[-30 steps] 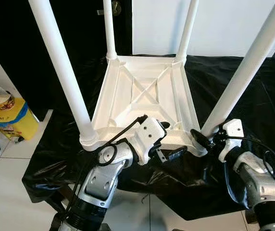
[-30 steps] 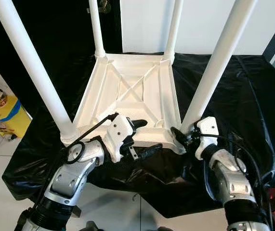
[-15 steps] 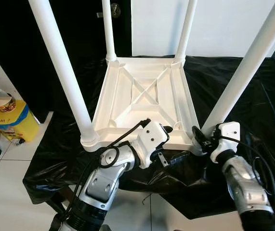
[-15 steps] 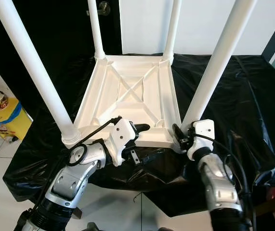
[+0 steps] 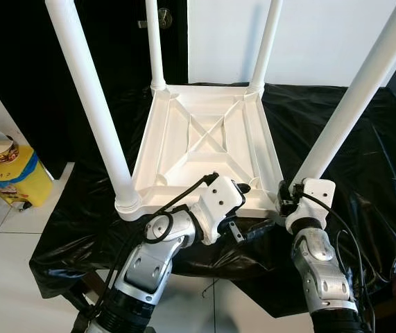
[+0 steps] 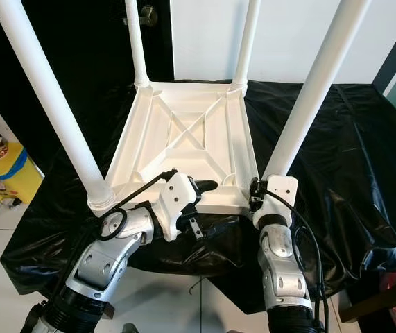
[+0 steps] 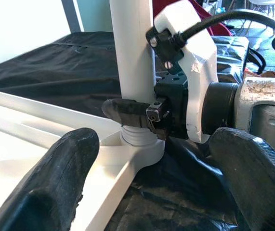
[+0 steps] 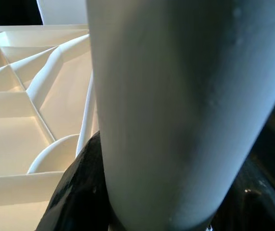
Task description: Building children table
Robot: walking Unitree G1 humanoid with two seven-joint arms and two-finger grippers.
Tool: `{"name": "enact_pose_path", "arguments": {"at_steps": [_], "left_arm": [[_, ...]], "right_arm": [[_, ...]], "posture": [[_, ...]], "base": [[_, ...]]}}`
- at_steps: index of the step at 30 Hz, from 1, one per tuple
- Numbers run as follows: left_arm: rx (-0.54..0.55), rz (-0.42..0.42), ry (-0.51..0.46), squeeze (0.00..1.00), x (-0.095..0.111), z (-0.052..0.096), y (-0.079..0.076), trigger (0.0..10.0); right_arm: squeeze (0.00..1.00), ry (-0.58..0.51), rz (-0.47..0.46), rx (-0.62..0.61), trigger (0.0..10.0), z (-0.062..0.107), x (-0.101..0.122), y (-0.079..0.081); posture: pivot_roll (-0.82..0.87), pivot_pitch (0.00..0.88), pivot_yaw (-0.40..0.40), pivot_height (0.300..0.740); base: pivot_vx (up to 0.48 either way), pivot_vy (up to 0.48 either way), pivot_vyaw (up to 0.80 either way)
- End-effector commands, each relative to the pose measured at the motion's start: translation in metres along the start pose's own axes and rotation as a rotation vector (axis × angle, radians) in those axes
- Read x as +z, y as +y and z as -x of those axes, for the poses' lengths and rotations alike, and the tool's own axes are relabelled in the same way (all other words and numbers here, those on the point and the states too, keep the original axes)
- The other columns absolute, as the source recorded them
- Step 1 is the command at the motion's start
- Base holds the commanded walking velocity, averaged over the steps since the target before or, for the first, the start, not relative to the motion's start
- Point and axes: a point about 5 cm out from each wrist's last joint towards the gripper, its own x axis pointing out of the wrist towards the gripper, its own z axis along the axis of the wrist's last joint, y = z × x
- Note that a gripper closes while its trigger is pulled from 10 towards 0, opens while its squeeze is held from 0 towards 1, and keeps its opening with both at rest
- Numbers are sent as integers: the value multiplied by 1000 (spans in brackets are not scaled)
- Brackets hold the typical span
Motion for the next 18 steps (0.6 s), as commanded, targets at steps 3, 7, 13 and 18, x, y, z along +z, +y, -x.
{"name": "enact_pose_path", "arguments": {"at_steps": [3, 7, 13, 18], "left_arm": [[3, 13, 0, 0, 0, 0, -2, 10000], [-1, 14, 1, 0, 0, 0, -2, 10000], [-12, 14, 1, 0, 0, 1, -1, 10000], [-11, 14, -1, 0, 1, 2, 0, 10000]], "right_arm": [[0, 79, 12, 4, 10000, 7, -15, 2], [0, 78, 11, 8, 10000, 8, -15, 4], [1000, 54, 22, 20, 10000, 10, -10, 7], [1000, -16, 40, 111, 10000, 9, -1, 3]], "posture": [[-88, 0, -17, 740], [-91, 0, -11, 740], [-91, 0, -5, 740], [-90, 0, -7, 740]], "base": [[0, 0, 0], [0, 0, 0], [0, 0, 0], [0, 0, 0]]}}
